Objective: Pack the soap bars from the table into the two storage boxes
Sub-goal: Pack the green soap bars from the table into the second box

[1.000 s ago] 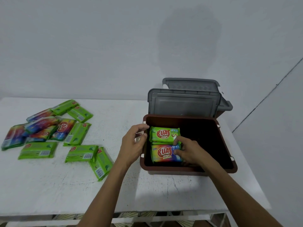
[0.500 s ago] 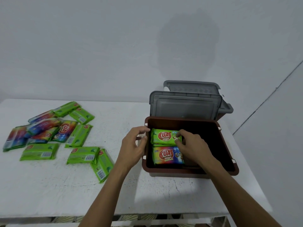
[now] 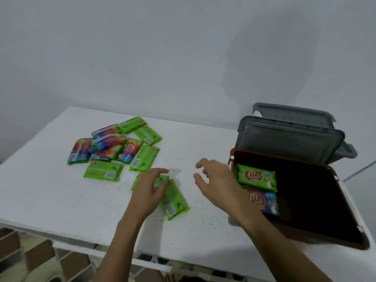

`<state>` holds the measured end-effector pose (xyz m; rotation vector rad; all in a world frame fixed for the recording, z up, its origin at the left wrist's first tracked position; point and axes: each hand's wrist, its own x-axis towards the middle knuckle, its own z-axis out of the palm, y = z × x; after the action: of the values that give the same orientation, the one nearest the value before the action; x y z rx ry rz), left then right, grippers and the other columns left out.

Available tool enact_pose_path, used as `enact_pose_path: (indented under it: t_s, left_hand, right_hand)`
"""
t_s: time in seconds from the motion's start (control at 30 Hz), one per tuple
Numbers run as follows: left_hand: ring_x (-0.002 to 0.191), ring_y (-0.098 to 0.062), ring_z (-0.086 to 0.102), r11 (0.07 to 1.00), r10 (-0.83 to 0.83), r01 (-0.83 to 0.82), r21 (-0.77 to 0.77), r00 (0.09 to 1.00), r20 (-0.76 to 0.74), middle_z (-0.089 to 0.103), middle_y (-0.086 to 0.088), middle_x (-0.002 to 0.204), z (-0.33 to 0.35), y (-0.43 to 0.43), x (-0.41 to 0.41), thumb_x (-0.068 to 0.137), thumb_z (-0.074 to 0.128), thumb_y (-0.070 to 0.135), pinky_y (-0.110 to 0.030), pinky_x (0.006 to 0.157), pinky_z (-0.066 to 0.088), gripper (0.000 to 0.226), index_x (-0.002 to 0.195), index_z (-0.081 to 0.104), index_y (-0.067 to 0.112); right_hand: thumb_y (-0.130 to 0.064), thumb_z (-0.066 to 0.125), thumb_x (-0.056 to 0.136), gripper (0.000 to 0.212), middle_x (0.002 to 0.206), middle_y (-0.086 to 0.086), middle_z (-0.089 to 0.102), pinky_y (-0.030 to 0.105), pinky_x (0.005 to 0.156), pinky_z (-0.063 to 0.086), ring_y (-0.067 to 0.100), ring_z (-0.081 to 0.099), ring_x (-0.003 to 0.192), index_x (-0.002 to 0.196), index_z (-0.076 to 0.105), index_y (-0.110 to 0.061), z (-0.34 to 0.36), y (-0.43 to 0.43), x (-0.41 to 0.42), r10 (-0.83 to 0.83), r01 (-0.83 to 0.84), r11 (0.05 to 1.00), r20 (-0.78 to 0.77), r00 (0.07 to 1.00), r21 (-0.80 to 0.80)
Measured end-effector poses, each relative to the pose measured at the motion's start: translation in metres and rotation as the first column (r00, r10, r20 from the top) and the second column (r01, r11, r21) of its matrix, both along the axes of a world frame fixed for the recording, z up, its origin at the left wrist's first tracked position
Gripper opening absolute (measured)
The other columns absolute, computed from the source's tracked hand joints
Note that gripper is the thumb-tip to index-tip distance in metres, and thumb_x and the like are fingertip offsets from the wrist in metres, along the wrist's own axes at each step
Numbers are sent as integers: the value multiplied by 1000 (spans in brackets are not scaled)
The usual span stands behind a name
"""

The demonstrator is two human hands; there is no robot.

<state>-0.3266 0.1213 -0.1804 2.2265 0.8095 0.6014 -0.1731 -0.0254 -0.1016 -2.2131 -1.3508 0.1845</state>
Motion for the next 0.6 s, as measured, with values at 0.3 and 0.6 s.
enact_pose_path:
  t_s: [0.3,0.6]
  left_hand:
    - [131,-26,33,954,-215,290,70,831,-513,32,8,155,-22,62,-26,78,60,37,-42,103,37,71,145,37,32]
    - [124,-20,32,940,-250,329,95,849,-466,41,7,143,-29,80,-24,78,69,38,-43,99,40,80,147,30,37]
  right_hand:
    - [-51,66,82,61,118,8,47,36,79,41,30,48,111,128,41,-20,-74,55,-56,35,-90,896,-133,991,-434]
    - [-40,64,72,60,110,3,45,33,67,37,27,48,102,122,35,-23,-78,64,-62,-43,18,889,-46,998,-458]
